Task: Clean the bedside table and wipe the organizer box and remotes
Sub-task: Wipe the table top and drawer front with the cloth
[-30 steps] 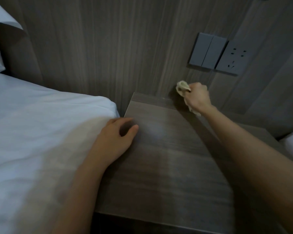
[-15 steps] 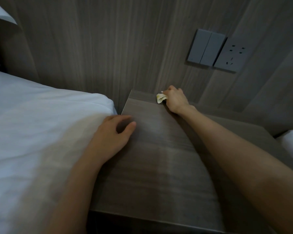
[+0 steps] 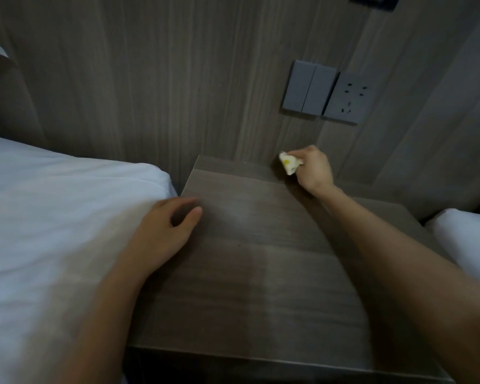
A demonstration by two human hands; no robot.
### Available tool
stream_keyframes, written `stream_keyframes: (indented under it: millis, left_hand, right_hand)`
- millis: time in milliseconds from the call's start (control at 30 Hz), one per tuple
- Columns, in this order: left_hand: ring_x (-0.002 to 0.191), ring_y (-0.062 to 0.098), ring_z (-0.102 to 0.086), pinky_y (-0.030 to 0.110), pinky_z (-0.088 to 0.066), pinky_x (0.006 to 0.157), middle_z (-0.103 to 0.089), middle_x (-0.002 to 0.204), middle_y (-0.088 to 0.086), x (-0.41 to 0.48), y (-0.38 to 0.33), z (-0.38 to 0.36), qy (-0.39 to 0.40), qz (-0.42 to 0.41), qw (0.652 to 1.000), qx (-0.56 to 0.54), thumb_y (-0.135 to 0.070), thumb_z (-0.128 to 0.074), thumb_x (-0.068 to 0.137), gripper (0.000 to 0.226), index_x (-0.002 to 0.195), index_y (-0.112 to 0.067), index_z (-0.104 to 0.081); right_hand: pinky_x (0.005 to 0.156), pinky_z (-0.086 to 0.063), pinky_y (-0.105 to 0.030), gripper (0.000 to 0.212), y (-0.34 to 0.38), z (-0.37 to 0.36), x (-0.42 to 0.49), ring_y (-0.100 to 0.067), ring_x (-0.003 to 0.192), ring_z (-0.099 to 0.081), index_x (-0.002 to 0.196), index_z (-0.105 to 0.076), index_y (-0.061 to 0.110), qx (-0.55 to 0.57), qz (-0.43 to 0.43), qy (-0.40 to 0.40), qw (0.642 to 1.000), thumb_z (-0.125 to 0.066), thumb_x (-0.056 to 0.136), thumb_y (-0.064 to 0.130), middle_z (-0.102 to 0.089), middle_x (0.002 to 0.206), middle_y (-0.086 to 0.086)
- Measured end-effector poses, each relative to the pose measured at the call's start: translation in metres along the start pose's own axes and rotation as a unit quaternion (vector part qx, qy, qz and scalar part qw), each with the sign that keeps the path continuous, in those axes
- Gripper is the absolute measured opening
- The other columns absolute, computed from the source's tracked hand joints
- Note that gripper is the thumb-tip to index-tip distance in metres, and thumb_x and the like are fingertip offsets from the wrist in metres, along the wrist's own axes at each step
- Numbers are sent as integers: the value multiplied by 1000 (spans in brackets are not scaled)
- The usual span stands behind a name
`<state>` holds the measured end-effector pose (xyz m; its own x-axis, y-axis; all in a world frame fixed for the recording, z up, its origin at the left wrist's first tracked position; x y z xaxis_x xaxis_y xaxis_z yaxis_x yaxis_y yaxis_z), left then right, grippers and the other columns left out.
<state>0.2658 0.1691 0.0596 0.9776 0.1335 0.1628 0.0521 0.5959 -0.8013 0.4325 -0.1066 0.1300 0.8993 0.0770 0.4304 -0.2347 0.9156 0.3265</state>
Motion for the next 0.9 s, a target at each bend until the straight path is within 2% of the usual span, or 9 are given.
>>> stream_keyframes:
  millis: [100,167,367,567,900]
  left_hand:
    - [125,13,-45,25,-30,99,-50,140,-3,1,1,-2,6,-1,1000,4,-41,-50,95,40,133,-29,-53]
    - [124,11,-44,25,-29,98,-50,140,-2,1,0,-2,5,-2,1000,6,-41,-49,95,40,134,-28,-53]
    - [122,13,-48,25,-32,98,-53,137,-3,1,1,1,-8,-3,1000,-1,-42,-51,94,39,131,-29,-56]
    - [124,15,-47,25,-31,98,-51,138,-3,3,4,0,-12,6,1000,-2,-43,-51,94,40,132,-30,-55]
    - [125,12,-44,24,-30,100,-48,141,-3,5,5,-1,-1,1,1000,8,-41,-50,95,41,134,-30,-52]
  right_hand:
    - [100,-42,-48,40,-50,-4,-6,-42,119,-44,127,-62,23,-97,-122,41,987,-48,92,8,-48,132,-15]
    - [101,-39,-47,39,-57,-13,-10,-42,122,-42,130,-59,22,-126,-139,71,980,-47,94,13,-47,135,-14]
    - [98,-38,-40,41,5,-53,1,-40,118,-44,131,-60,24,-106,-19,104,989,-45,94,14,-51,134,-11]
    - [99,-37,-46,40,43,-73,15,-38,124,-39,133,-55,24,-112,24,138,984,-43,96,14,-44,138,-9]
    - [99,-39,-44,42,100,-103,20,-36,120,-41,142,-46,27,-152,116,155,969,-40,101,20,-43,134,-10]
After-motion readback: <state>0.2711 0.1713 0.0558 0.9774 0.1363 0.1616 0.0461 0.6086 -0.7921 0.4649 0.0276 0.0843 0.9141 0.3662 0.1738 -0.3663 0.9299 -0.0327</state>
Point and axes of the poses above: each hand's wrist, its own x-axis towards the middle knuckle, its own z-axis out of the back of the hand, y = z × x, the point moved 10 cm from there along x, towards the middle knuckle
